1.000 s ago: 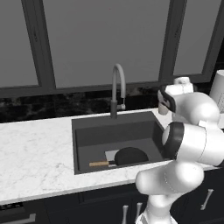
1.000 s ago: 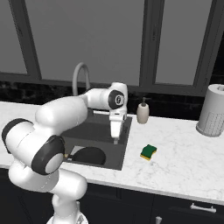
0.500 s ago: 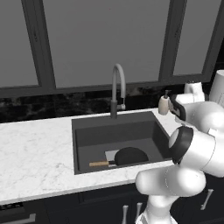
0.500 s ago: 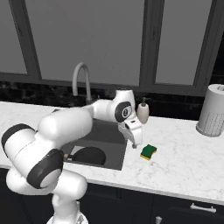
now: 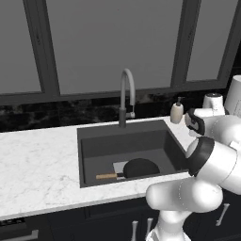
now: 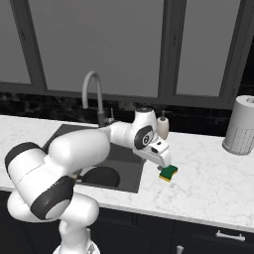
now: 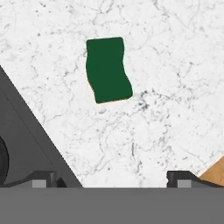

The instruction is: Pick the pan and sponge and place them into the sink. Then turn on the water.

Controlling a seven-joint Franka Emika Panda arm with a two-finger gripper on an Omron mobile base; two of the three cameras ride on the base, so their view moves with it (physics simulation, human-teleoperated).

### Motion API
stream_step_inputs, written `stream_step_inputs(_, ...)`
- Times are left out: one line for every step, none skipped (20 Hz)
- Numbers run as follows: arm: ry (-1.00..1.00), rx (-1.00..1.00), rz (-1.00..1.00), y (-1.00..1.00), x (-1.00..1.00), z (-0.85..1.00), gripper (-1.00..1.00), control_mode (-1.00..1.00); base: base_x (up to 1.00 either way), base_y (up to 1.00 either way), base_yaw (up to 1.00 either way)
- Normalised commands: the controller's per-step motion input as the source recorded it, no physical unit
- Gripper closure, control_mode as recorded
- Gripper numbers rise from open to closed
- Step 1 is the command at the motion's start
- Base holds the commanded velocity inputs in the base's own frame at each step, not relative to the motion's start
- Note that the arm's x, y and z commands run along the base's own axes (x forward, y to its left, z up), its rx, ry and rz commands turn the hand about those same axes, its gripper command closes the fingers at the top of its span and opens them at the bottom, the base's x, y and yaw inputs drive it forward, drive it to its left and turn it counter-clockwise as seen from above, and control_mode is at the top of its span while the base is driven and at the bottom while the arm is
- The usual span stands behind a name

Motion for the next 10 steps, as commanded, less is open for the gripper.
stream_step_inputs(0.03, 0.0, 0.01, -0.11, 0.0, 0.0, -1.0, -1.0, 0.0, 0.0, 0.0)
stream_step_inputs(0.03, 0.0, 0.0, -0.04, 0.01, 0.0, -1.0, -1.0, 0.0, 0.0, 0.0)
stream_step_inputs(0.03, 0.01, 0.0, -0.06, 0.0, 0.0, -1.0, -1.0, 0.0, 0.0, 0.0)
stream_step_inputs(0.0, 0.02, 0.0, -0.07, 0.02, -0.06, -1.0, -1.0, 0.0, 0.0, 0.0)
stream_step_inputs(0.0, 0.07, 0.0, -0.07, 0.04, -0.09, -1.0, -1.0, 0.0, 0.0, 0.0)
stream_step_inputs(0.0, 0.11, 0.0, -0.06, 0.01, -0.1, -1.0, -1.0, 0.0, 0.0, 0.0)
stream_step_inputs(0.0, 0.11, 0.0, -0.04, 0.04, -0.13, -1.0, -1.0, 0.0, 0.0, 0.0)
stream_step_inputs(0.0, 0.12, 0.01, -0.05, 0.09, -0.16, -1.0, -1.0, 0.0, 0.0, 0.0)
stream_step_inputs(0.0, 0.13, 0.01, -0.06, 0.12, -0.11, -1.0, -1.0, 0.0, 0.0, 0.0)
stream_step_inputs(0.0, 0.14, 0.01, -0.1, 0.14, -0.12, -1.0, -1.0, 0.0, 0.0, 0.0)
